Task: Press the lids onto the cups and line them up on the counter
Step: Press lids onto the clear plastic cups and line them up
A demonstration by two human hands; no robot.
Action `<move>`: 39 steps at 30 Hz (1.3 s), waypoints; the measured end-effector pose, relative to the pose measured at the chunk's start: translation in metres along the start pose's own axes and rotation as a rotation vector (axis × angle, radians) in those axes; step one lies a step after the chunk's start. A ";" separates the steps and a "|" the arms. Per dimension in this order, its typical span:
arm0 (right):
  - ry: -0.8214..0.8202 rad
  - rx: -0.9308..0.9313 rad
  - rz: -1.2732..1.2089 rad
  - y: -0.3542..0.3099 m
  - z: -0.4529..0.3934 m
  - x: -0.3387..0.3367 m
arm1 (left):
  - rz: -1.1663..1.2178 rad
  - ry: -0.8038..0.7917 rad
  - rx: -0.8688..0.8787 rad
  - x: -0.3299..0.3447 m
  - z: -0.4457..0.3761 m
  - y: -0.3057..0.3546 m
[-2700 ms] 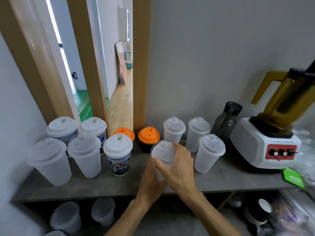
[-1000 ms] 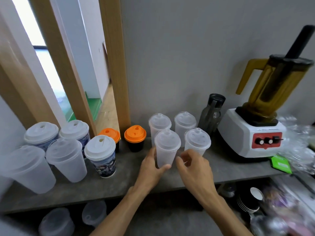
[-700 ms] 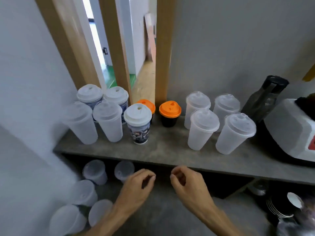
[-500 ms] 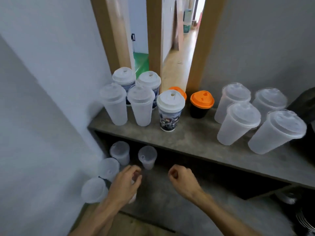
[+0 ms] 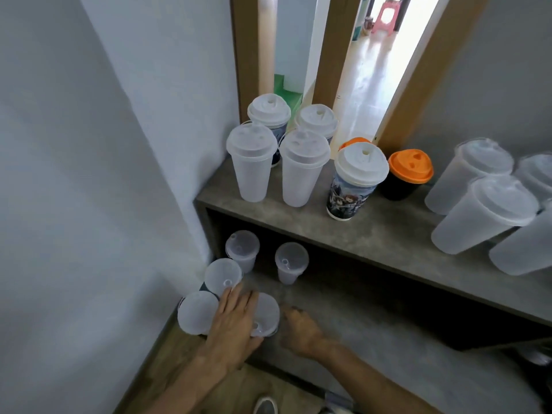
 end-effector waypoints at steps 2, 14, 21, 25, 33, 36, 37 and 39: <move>0.037 -0.007 0.016 0.006 0.008 -0.012 | 0.064 0.010 0.033 -0.023 0.001 0.014; 0.762 -0.054 -0.354 0.087 0.091 -0.135 | 0.554 0.170 0.513 -0.183 -0.056 0.184; 0.903 0.106 -0.281 0.106 0.089 -0.190 | 0.936 0.153 0.331 -0.161 -0.114 0.215; 0.913 0.172 -0.199 0.110 0.079 -0.195 | 0.996 0.117 0.289 -0.147 -0.134 0.222; 0.856 0.175 -0.355 0.127 0.113 -0.196 | 0.952 0.132 0.326 -0.137 -0.153 0.221; 0.853 0.088 -0.475 0.119 0.133 -0.208 | 0.932 0.099 0.375 -0.131 -0.155 0.222; 0.838 0.047 -0.486 0.111 0.136 -0.211 | 0.923 0.085 0.378 -0.128 -0.155 0.222; 0.837 0.012 -0.499 0.101 0.140 -0.215 | 0.926 0.077 0.370 -0.121 -0.156 0.224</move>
Point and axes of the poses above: each hand's wrist, its own z-axis away from the middle knuckle, its own x-axis out of the palm, y = z × x, the point moved 5 cm from there along -z, towards the middle knuckle, and after that the axes turned 1 degree about x, right-handed, at the moved point
